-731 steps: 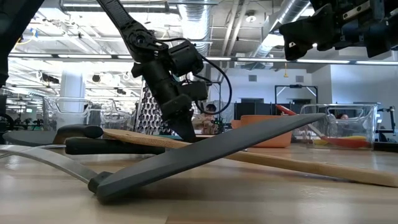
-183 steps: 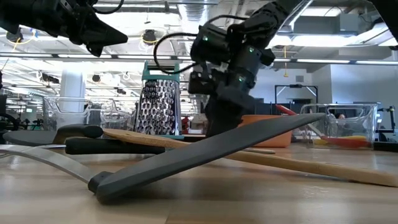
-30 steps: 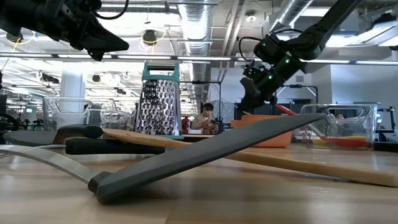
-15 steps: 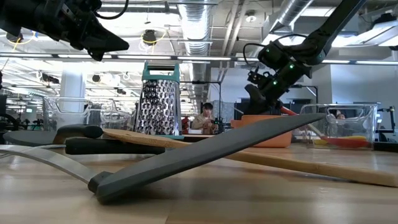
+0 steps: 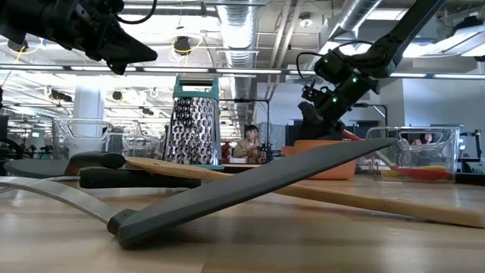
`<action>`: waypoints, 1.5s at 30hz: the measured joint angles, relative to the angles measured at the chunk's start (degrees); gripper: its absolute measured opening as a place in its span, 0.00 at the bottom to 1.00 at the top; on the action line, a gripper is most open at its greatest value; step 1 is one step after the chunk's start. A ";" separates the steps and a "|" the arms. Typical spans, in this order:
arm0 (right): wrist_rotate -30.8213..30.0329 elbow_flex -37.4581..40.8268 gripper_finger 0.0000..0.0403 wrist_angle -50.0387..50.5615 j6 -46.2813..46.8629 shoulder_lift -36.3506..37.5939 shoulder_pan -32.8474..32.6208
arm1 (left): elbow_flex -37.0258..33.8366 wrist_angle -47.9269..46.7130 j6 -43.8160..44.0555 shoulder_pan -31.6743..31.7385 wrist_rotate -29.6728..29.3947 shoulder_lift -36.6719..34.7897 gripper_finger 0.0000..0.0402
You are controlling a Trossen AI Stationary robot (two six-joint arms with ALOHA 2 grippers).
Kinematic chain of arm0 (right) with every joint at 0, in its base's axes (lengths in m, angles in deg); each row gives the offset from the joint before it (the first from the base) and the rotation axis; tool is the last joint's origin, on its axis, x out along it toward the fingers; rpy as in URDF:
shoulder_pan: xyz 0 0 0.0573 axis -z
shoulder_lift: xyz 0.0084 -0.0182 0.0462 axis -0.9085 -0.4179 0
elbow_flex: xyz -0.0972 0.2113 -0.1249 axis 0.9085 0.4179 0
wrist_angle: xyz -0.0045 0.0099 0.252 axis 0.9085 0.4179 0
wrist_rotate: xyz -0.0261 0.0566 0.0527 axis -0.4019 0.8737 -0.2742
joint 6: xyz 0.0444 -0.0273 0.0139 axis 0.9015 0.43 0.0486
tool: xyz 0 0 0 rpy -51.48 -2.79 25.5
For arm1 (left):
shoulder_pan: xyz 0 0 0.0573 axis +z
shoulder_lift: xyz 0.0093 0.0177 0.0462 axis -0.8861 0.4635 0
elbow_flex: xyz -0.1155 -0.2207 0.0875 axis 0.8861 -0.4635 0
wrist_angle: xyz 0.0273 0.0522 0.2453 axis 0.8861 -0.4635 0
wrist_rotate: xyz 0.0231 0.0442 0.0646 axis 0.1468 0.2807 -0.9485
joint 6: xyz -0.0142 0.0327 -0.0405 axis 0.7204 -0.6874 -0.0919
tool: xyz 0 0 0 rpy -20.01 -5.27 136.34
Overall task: Pick & Place Kitchen Items
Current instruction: Put the brown spatula into the right transparent bin
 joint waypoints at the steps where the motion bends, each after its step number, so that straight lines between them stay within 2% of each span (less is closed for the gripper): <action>1: -0.01 -0.54 0.41 0.57 0.01 0.36 -0.13 | 0.00 0.00 0.00 0.00 0.00 0.00 0.00; 5: -0.02 -3.09 0.37 4.36 0.01 2.55 -1.58 | 0.00 0.00 0.00 0.00 -0.02 0.00 0.00; 11: 0.76 -7.06 0.23 16.02 0.01 8.05 -6.40 | 0.00 0.00 0.00 0.00 -0.02 0.00 0.00; 15: 6.89 -8.28 0.15 22.73 0.01 11.83 -10.64 | 0.00 -0.02 0.00 0.02 -0.09 0.00 0.00; 21: 15.02 -8.29 0.07 25.43 3.92 15.29 -18.11 | 0.00 -0.02 0.00 0.02 -0.13 0.00 0.00; 29: 15.04 -8.31 0.02 24.79 4.08 15.60 -27.59 | 0.00 -0.02 0.00 0.02 -0.13 0.00 0.00; 38: 14.79 -8.31 0.01 24.30 4.08 15.60 -32.35 | 0.02 -0.02 0.00 0.02 -0.11 0.00 0.00; 45: 7.34 -7.32 0.00 18.98 2.90 15.58 -36.72 | 0.02 -0.04 -0.02 0.02 -0.10 0.00 0.00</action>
